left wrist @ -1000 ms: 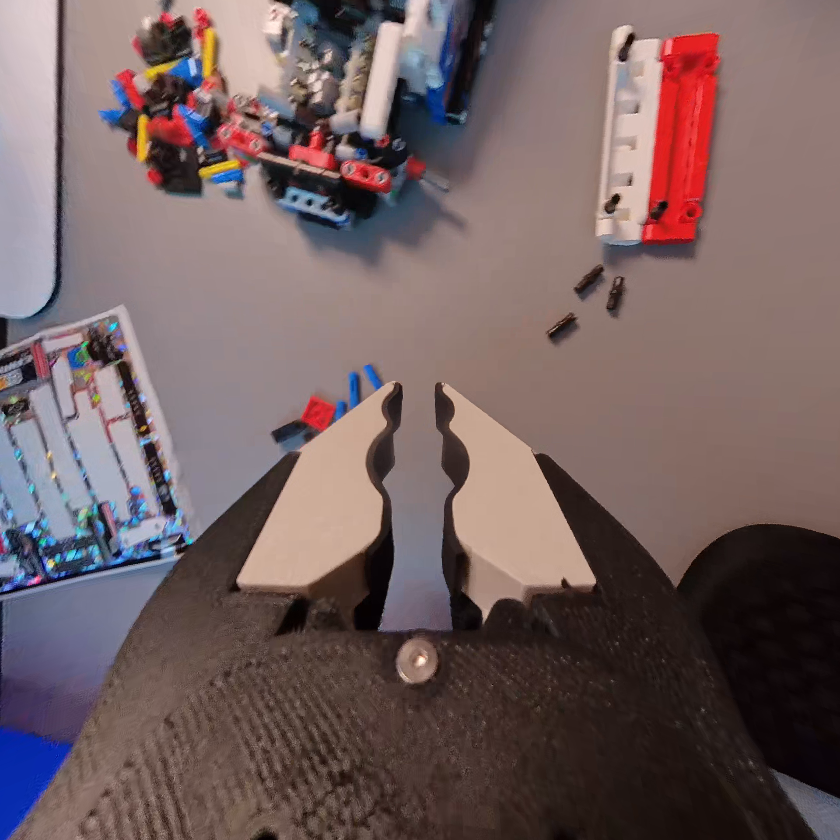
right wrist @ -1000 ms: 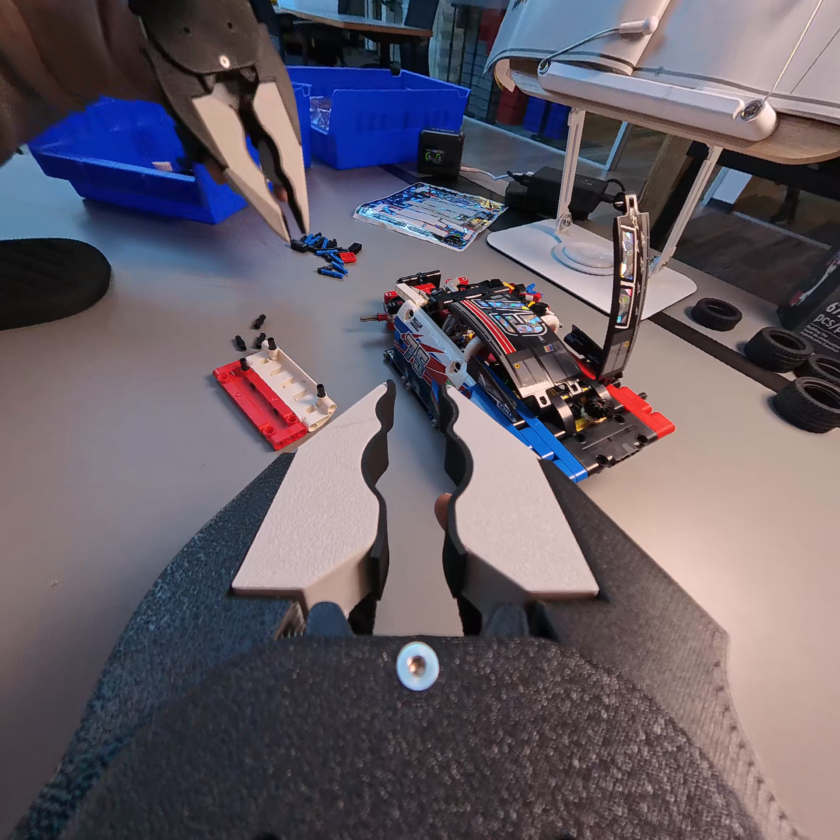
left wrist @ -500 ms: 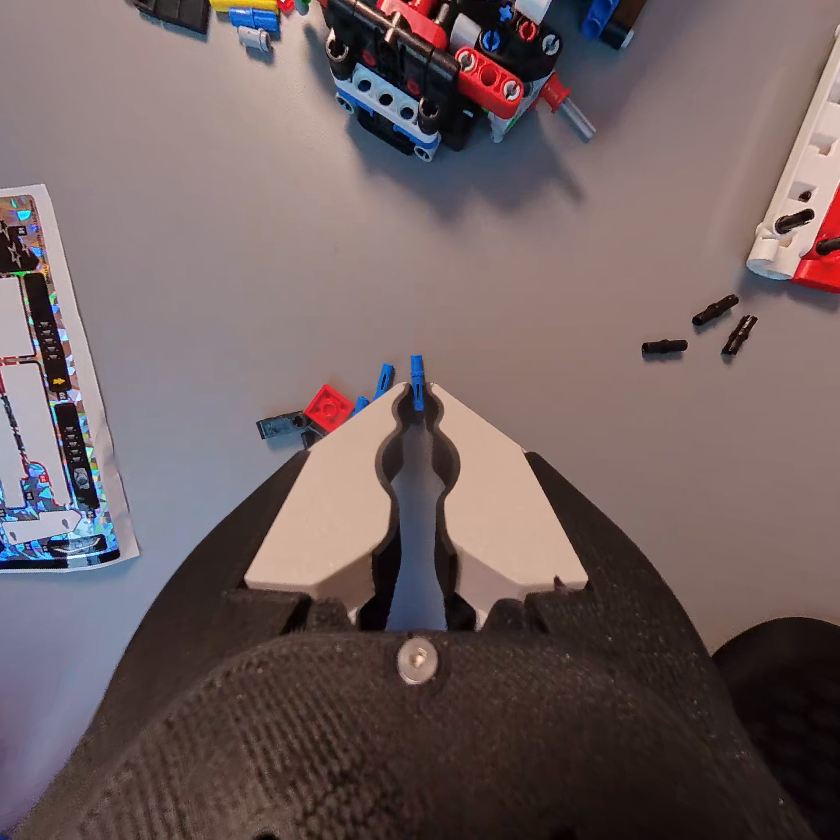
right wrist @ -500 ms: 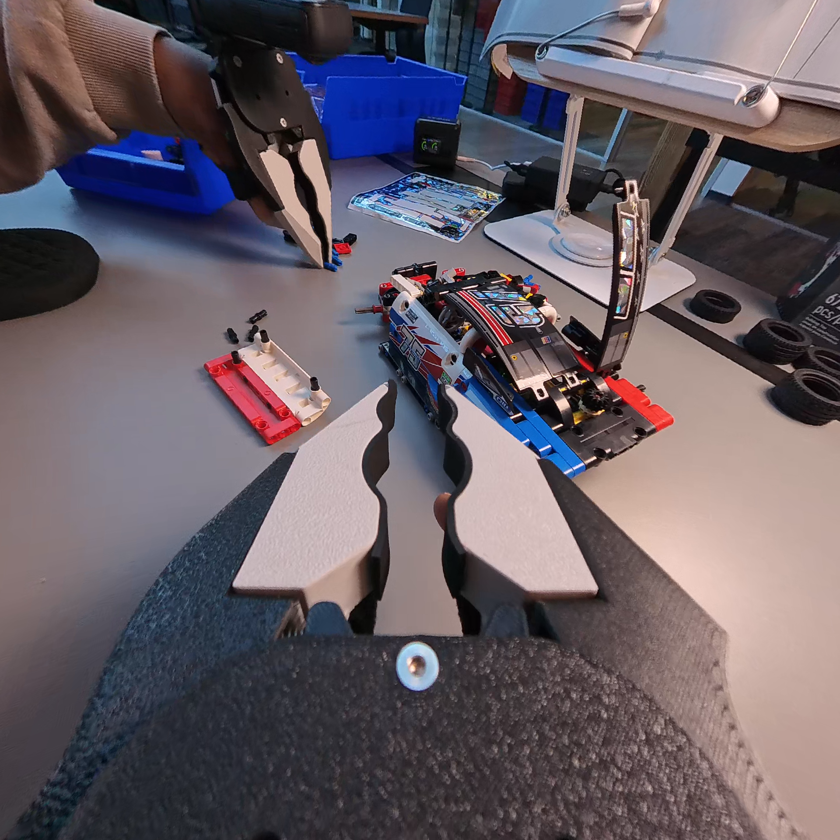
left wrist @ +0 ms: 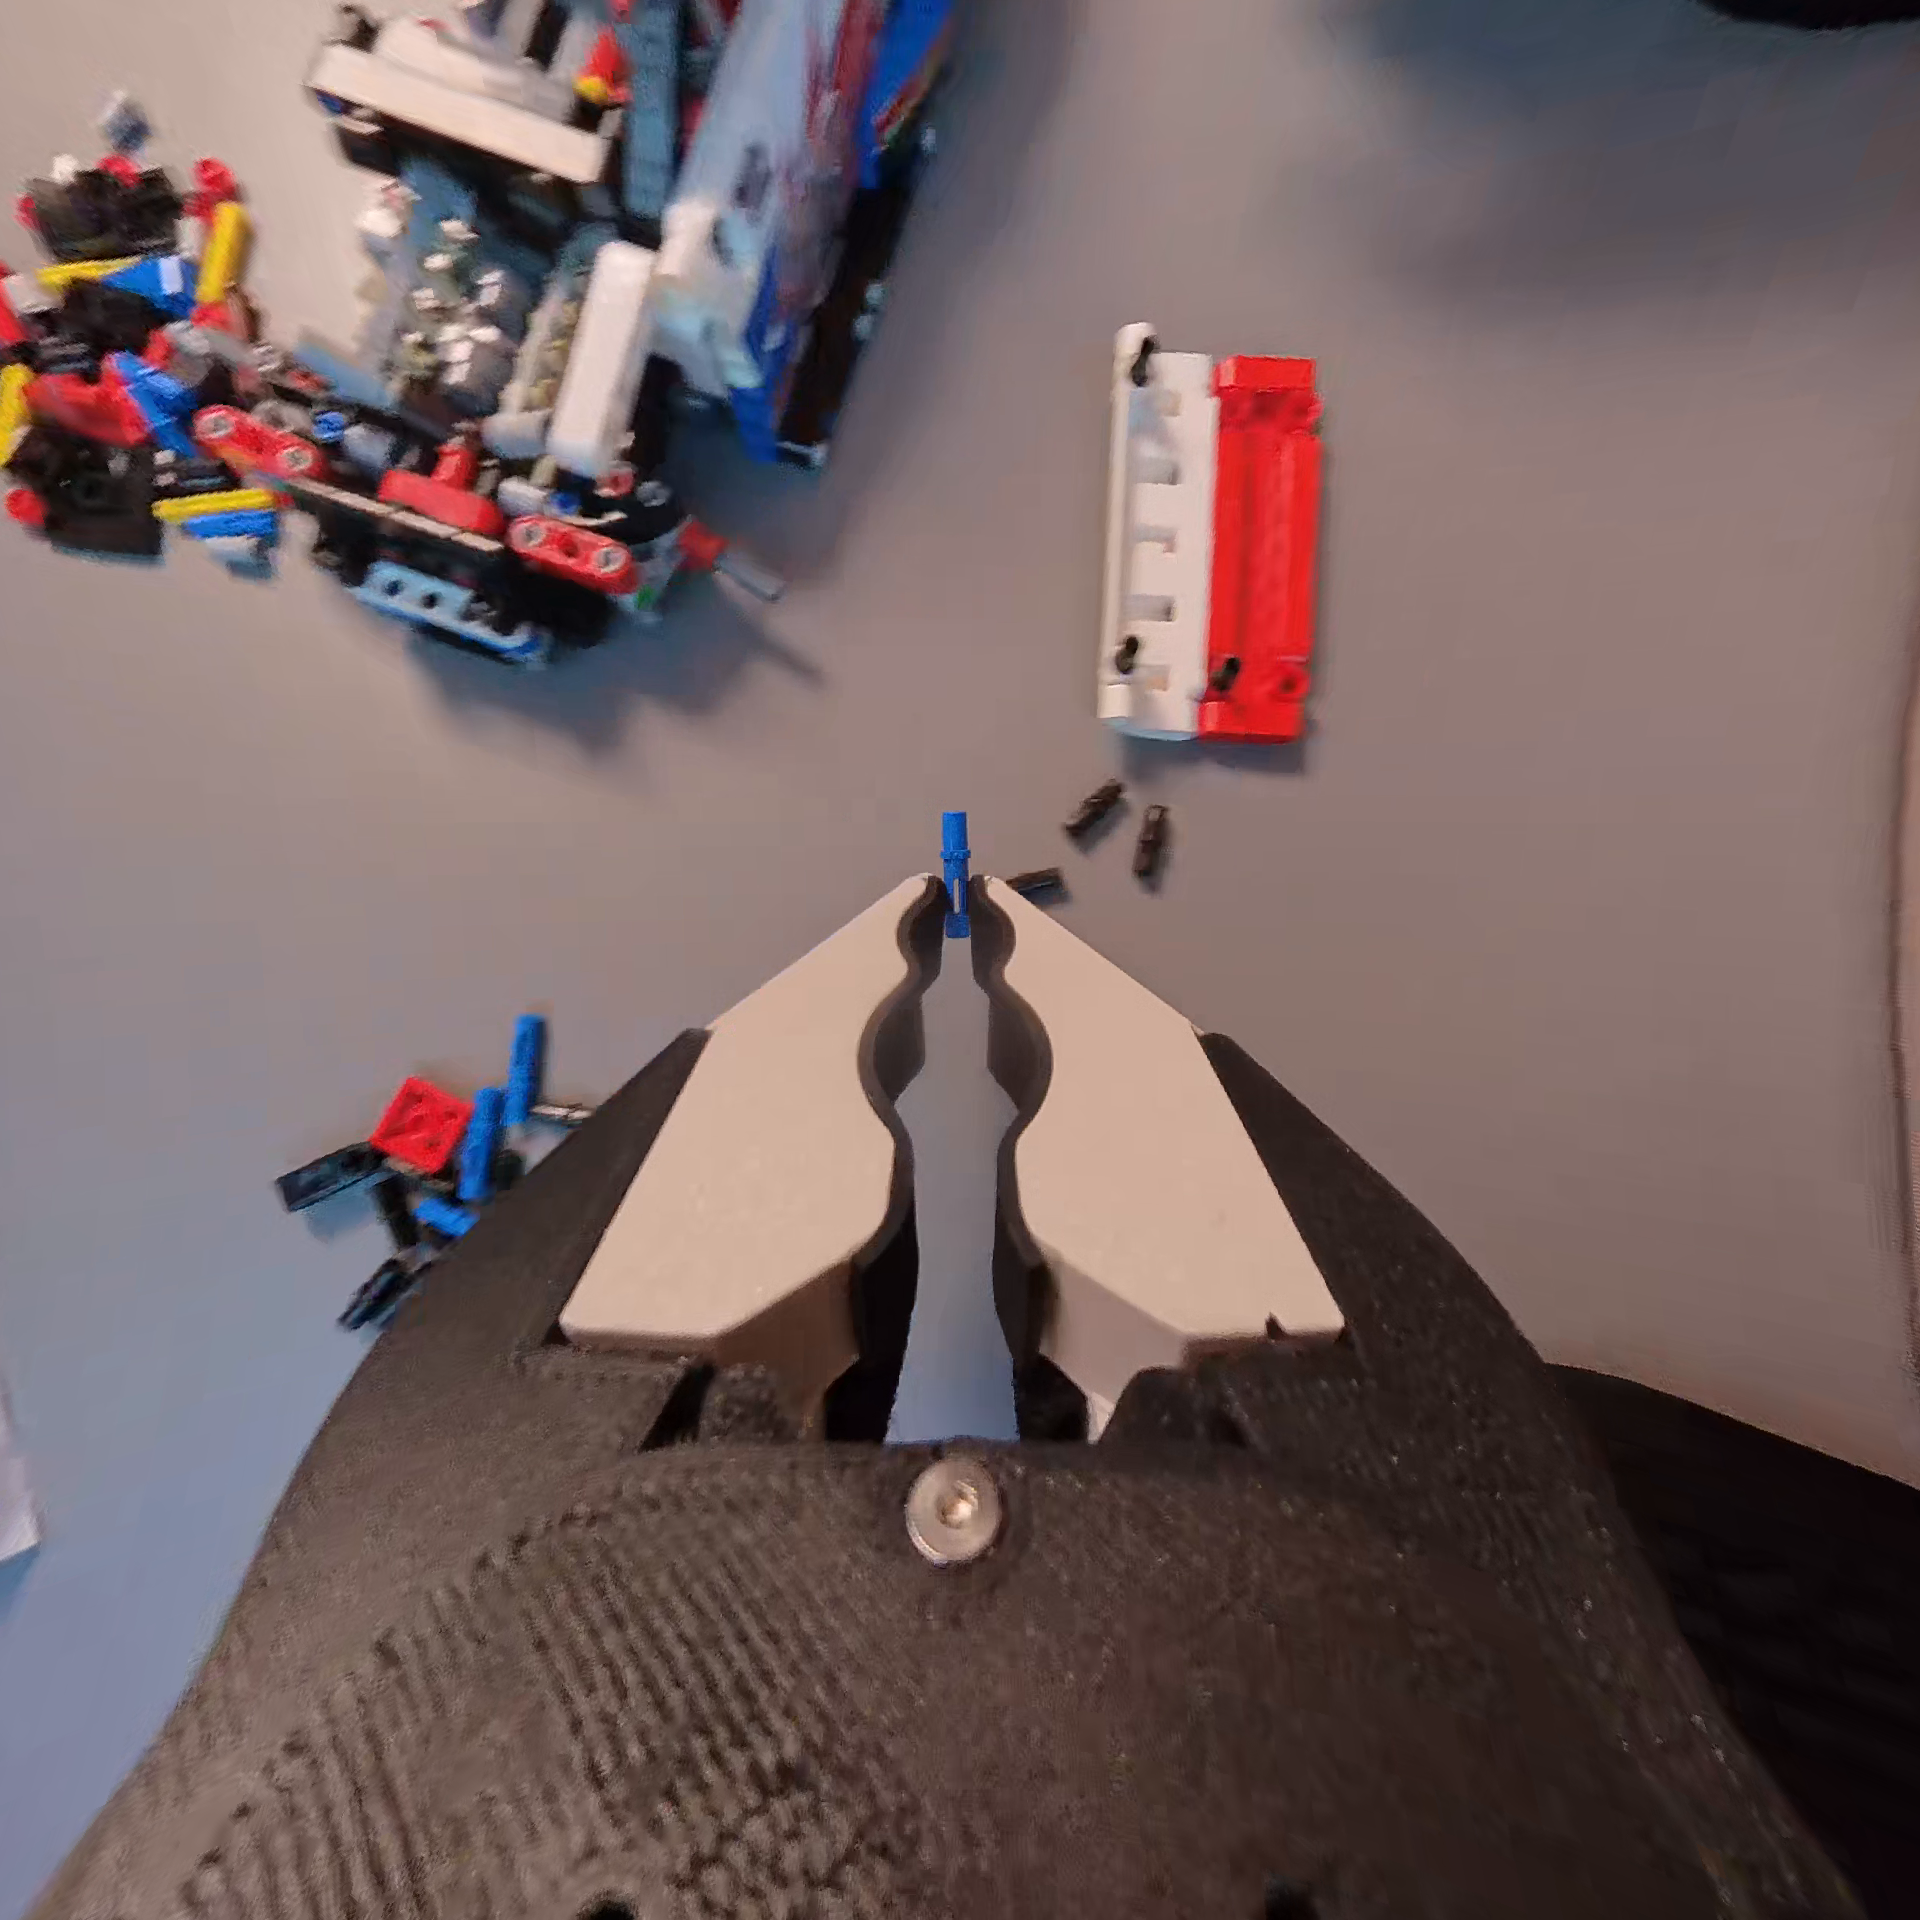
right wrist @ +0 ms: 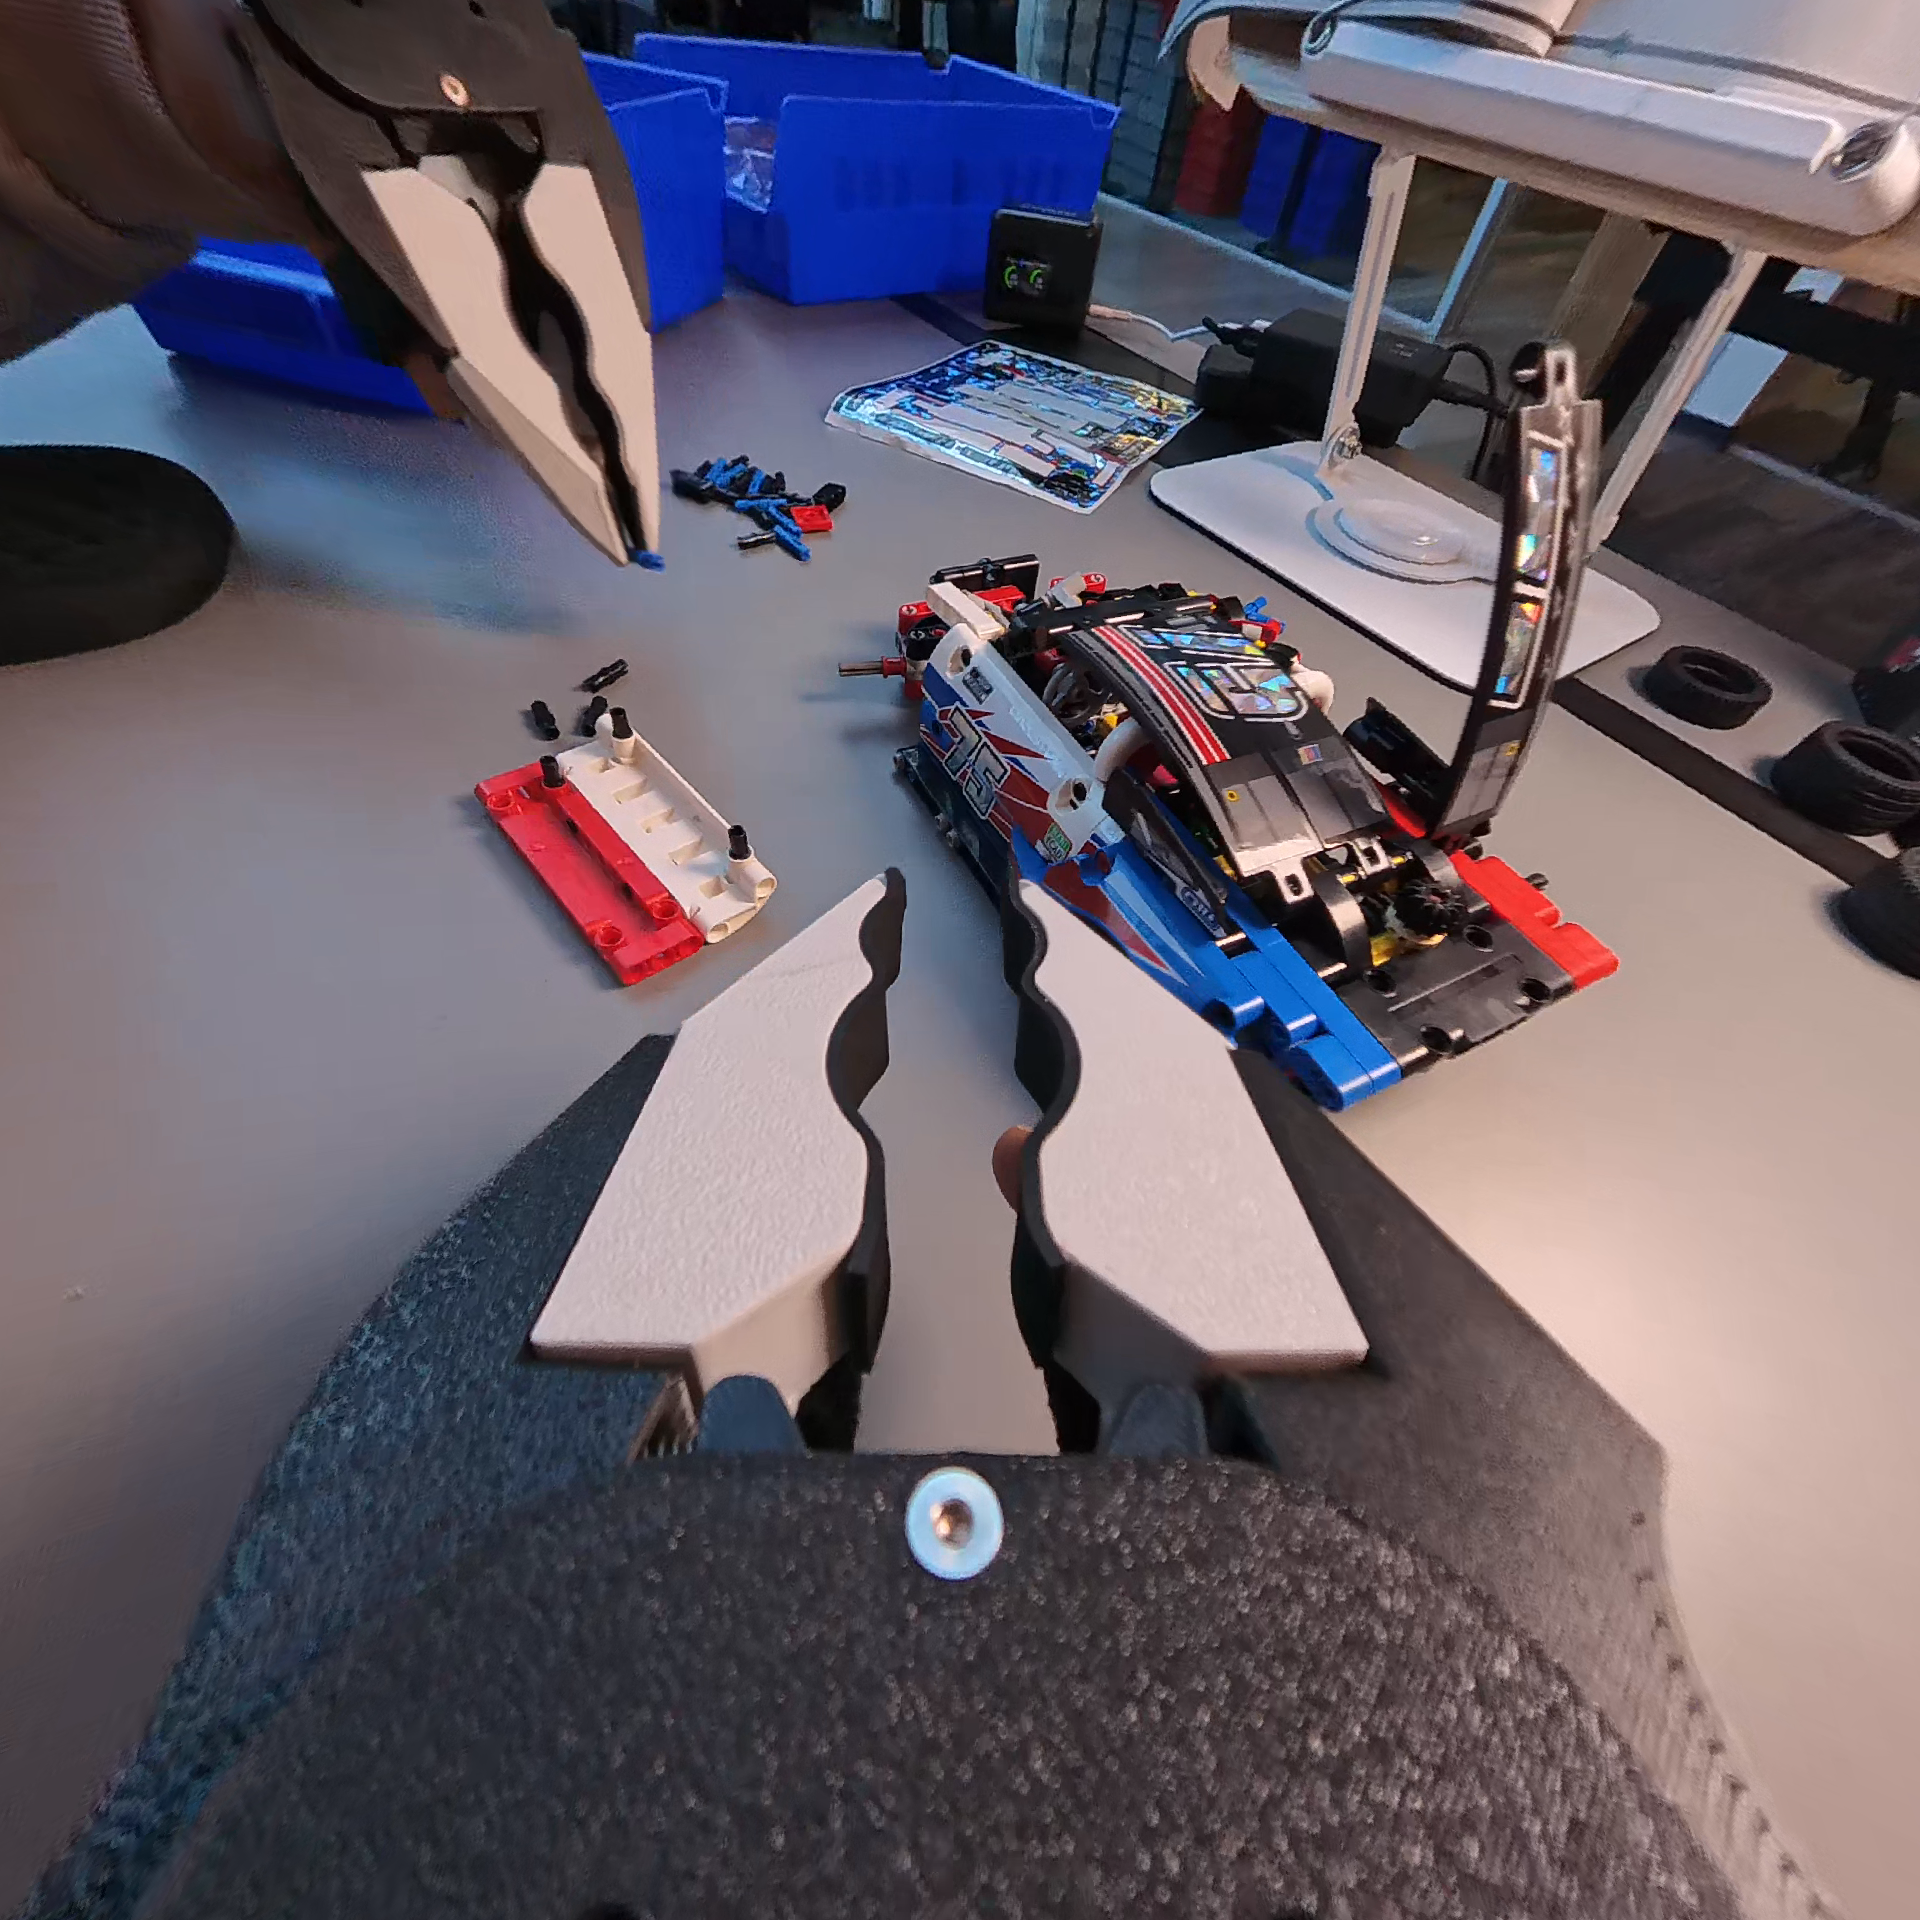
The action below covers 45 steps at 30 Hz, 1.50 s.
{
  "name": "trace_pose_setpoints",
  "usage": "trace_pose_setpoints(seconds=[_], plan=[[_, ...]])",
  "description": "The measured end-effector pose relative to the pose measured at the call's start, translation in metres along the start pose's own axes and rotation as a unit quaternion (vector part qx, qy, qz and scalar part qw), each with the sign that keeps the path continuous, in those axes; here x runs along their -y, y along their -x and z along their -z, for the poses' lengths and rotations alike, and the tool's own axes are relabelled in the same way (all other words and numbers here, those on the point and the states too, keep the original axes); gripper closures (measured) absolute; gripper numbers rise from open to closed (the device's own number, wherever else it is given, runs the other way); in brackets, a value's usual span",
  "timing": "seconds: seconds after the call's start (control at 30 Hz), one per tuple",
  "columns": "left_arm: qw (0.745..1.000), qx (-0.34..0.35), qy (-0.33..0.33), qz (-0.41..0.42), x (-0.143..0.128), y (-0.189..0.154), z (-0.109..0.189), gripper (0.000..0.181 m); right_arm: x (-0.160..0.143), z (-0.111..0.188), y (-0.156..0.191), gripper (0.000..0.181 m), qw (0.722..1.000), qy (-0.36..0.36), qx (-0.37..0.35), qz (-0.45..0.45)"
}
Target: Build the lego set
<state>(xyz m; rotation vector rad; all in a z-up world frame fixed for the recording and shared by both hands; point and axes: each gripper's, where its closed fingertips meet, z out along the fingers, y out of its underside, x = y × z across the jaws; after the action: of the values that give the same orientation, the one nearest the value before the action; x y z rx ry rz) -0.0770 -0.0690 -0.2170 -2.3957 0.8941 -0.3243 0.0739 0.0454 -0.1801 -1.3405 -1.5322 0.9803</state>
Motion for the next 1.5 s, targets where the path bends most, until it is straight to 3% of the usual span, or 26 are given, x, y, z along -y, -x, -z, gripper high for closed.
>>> trace_pose_setpoints(seconds=[0.03,0.2,0.4,0.83,0.93,1.07,1.17,1.3,1.4,1.5], plan=[[1.0,-0.02,-0.004,-0.011,0.001,-0.017,-0.003,0.179,-0.002,-0.002,0.003,0.165,1.0,0.006,0.006,0.003],[0.997,-0.066,0.004,-0.044,-0.003,-0.076,-0.023,0.179,-0.003,-0.009,0.014,0.164,0.999,0.017,0.027,0.004],[0.994,-0.064,0.016,-0.086,-0.002,-0.099,-0.043,0.179,-0.005,-0.016,0.032,0.162,0.997,0.038,0.057,0.02],[0.992,-0.049,-0.024,-0.113,0.021,-0.105,-0.059,0.178,-0.033,-0.045,0.056,0.125,0.972,0.166,0.139,0.091],[0.992,-0.046,-0.041,-0.109,0.024,-0.105,-0.059,0.17,-0.039,-0.053,0.063,0.119,0.957,0.2,0.174,0.115],[0.988,-0.058,-0.12,-0.076,0.043,-0.103,-0.04,0.161,-0.041,-0.062,0.07,0.12,0.938,0.231,0.211,0.15],[0.987,-0.025,-0.156,-0.043,0.048,-0.08,-0.024,0.154,-0.04,-0.068,0.07,0.13,0.929,0.245,0.224,0.164],[0.986,0.021,-0.166,-0.009,0.036,-0.051,-0.013,0.15,-0.038,-0.074,0.066,0.133,0.929,0.251,0.21,0.173],[0.986,0.025,-0.165,0.005,0.027,-0.046,-0.012,0.151,-0.03,-0.067,0.062,0.133,0.935,0.239,0.19,0.181],[0.989,0.031,-0.144,-0.009,0.021,-0.047,-0.019,0.15,-0.017,-0.053,0.079,0.139,0.941,0.209,0.213,0.162]])
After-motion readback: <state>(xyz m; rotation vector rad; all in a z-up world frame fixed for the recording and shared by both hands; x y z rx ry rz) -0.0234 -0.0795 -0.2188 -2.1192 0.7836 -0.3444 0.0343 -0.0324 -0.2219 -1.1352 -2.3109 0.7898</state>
